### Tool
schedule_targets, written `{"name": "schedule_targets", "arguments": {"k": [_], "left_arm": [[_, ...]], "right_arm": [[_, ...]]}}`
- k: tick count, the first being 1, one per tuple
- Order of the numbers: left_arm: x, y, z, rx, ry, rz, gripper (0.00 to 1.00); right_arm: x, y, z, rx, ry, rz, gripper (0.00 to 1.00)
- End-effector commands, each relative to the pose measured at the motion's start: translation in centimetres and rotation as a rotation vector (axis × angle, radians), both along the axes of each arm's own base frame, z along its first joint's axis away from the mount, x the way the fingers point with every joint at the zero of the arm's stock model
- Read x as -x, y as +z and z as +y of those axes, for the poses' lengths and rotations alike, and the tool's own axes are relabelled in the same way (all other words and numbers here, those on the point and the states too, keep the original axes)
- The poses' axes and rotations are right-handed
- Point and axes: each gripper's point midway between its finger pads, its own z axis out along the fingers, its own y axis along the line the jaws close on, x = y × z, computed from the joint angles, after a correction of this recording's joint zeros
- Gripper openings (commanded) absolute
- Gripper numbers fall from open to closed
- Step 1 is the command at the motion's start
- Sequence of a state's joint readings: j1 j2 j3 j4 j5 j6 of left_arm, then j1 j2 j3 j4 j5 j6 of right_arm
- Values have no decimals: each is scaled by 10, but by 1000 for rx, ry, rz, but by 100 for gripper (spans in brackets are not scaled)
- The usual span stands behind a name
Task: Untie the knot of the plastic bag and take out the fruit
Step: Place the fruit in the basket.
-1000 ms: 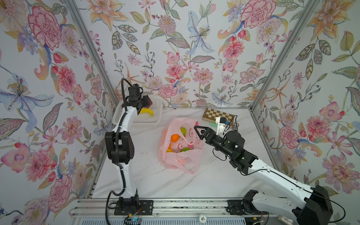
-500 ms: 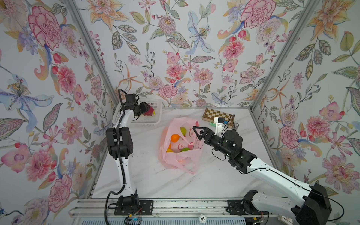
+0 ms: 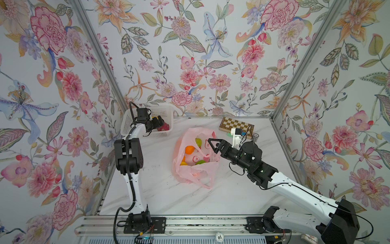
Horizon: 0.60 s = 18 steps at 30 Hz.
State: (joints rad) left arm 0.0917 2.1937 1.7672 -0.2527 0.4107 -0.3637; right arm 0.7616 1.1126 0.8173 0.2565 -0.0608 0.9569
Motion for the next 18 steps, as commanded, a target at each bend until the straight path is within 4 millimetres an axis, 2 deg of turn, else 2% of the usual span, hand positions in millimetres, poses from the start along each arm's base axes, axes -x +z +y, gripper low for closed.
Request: {"name": "schedule_targets", "arguments": {"k": [1, 6, 11, 14, 16, 17, 18], "left_arm": [[5, 46, 3, -12, 14, -85, 99], [24, 102, -5, 31, 26, -178, 98], [67, 155, -32, 69, 8, -238, 89], [98, 172, -55, 73, -25, -251, 83], [117, 171, -72, 60, -57, -238, 81], [133, 184, -81, 44, -78, -262, 80], [143, 184, -88, 25, -91, -258, 79]], "right_arm": [[3, 10, -5, 2, -20, -26, 99], [0, 0, -11, 105, -42, -26, 99], [-8, -25, -9, 340, -32, 21, 95], [-13, -41, 1, 450, 19, 48, 92], [-17, -51, 9, 502, 53, 73, 88], [-19, -57, 14, 518, 71, 87, 86], [-20, -59, 19, 524, 90, 93, 84]]}}
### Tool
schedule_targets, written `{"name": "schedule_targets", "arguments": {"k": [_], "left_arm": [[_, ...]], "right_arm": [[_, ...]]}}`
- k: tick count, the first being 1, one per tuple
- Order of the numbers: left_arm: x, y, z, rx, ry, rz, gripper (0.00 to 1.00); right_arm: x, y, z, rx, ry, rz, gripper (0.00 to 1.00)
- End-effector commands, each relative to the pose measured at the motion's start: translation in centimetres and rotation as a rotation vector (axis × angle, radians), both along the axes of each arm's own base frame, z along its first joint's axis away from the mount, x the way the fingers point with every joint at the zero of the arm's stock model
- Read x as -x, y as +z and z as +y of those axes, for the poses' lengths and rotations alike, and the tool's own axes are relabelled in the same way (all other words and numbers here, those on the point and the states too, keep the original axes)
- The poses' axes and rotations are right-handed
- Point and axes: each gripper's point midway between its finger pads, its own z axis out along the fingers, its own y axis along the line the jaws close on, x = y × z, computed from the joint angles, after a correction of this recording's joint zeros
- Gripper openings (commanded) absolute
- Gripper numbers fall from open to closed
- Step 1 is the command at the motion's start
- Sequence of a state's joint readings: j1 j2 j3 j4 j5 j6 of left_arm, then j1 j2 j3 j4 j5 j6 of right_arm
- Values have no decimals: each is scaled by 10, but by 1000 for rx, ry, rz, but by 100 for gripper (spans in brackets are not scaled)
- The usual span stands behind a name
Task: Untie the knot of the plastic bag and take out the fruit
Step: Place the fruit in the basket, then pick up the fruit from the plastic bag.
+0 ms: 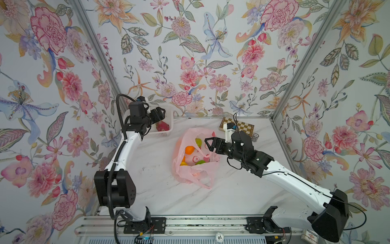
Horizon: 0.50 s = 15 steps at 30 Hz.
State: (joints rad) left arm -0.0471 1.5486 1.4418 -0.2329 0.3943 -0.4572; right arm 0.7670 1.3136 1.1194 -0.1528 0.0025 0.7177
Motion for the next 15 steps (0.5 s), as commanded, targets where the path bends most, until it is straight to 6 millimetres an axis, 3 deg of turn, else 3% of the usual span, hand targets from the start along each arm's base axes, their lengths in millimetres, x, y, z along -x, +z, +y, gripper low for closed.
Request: {"name": "schedule_targets", "arguments": {"k": [1, 9, 15], "left_arm": [[36, -12, -21, -62, -30, 49, 78], [109, -68, -43, -186, -122, 186, 75], [146, -120, -64, -194, -204, 295, 77]], "right_arm": [[6, -35, 13, 139, 98, 77, 82], [5, -74, 59, 173, 244, 177, 66], [23, -106, 84, 222, 337, 231, 53]]}}
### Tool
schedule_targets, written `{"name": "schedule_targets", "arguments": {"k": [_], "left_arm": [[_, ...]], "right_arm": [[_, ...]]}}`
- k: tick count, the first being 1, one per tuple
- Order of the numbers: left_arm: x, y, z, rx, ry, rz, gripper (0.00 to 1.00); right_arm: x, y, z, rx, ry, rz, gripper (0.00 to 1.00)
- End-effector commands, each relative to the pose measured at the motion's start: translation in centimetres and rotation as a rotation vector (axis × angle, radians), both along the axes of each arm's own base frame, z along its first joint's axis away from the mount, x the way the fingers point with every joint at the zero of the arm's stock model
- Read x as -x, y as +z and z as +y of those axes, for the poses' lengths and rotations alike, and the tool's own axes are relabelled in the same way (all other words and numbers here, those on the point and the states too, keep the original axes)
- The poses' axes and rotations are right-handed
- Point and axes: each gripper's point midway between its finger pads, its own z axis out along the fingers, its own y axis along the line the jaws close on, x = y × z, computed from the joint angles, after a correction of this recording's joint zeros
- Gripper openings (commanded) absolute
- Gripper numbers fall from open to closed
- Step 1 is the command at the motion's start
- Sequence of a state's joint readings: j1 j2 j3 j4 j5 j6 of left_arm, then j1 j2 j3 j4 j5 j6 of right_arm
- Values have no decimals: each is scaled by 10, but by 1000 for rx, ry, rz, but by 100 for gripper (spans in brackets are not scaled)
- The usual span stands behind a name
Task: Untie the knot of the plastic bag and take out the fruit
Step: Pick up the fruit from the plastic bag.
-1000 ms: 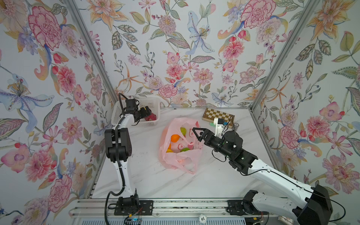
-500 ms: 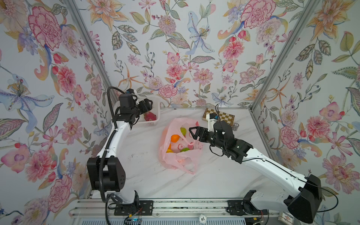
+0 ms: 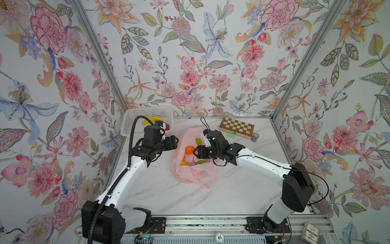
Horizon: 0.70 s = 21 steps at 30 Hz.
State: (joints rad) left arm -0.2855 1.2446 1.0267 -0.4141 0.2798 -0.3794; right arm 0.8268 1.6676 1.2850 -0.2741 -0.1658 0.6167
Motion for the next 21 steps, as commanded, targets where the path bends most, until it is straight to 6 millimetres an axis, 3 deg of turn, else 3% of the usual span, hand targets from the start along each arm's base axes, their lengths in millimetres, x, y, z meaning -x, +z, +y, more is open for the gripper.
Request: {"name": "schedule_targets", "arguments": {"k": [1, 8, 13, 16, 21], "left_arm": [[20, -24, -6, -23, -36, 64, 77], [40, -56, -23, -20, -92, 151, 75], [53, -82, -34, -24, -132, 206, 72], [61, -99, -34, -33, -144, 250, 67], [68, -113, -32, -30, -142, 273, 58]], "right_arm": [[23, -11, 17, 8, 116, 35, 52], [80, -64, 32, 43, 266, 164, 43], [110, -101, 22, 160, 322, 237, 42], [108, -100, 18, 168, 305, 224, 43], [88, -75, 17, 147, 236, 145, 51]]}}
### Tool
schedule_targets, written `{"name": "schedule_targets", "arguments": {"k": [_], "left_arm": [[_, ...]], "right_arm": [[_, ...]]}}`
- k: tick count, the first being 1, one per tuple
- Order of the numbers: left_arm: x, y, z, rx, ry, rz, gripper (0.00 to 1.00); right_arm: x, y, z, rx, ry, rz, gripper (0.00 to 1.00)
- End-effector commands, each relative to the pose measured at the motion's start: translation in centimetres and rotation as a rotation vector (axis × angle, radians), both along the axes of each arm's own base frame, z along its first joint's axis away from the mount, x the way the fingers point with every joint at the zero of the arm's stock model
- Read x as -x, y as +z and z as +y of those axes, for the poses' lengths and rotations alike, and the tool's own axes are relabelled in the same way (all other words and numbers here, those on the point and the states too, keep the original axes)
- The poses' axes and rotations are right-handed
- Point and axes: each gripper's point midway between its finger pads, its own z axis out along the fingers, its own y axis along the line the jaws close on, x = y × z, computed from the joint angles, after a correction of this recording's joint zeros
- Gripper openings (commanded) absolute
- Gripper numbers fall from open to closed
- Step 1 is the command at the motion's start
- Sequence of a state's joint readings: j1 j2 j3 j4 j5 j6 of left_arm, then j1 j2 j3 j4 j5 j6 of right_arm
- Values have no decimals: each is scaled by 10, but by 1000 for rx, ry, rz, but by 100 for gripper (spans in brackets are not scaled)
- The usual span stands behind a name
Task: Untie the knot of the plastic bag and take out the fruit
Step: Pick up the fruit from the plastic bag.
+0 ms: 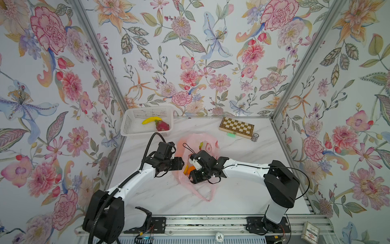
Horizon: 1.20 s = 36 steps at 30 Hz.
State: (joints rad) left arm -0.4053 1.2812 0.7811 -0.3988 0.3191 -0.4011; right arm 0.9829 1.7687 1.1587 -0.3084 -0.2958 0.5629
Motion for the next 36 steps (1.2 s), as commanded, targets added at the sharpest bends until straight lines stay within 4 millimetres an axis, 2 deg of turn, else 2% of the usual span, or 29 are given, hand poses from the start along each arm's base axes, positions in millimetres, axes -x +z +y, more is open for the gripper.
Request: {"name": "schedule_targets", "arguments": {"k": [1, 7, 10, 13, 18, 21, 26, 30, 36], "left_arm": [[4, -5, -5, 26, -7, 8, 57], [11, -15, -6, 45, 4, 19, 53], [13, -18, -7, 52, 7, 22, 52], [14, -21, -7, 46, 7, 24, 52], [14, -21, -5, 36, 7, 18, 52], [13, -22, -6, 38, 8, 18, 52], [12, -23, -6, 39, 7, 17, 52], [12, -23, -6, 38, 4, 17, 52], [11, -23, -7, 36, 2, 15, 52]], "right_arm": [[-17, 26, -6, -19, -63, -74, 52], [-45, 53, -14, -71, -215, -162, 61], [-60, 57, -18, -56, -289, -215, 63], [-79, 56, -30, 11, -381, -294, 68], [-106, 42, -60, 224, -480, -419, 80], [-110, 31, -58, 266, -461, -414, 84], [-114, 9, -53, 299, -450, -380, 83], [-116, -8, -57, 329, -460, -357, 82], [-114, -40, -68, 378, -463, -288, 87]]}}
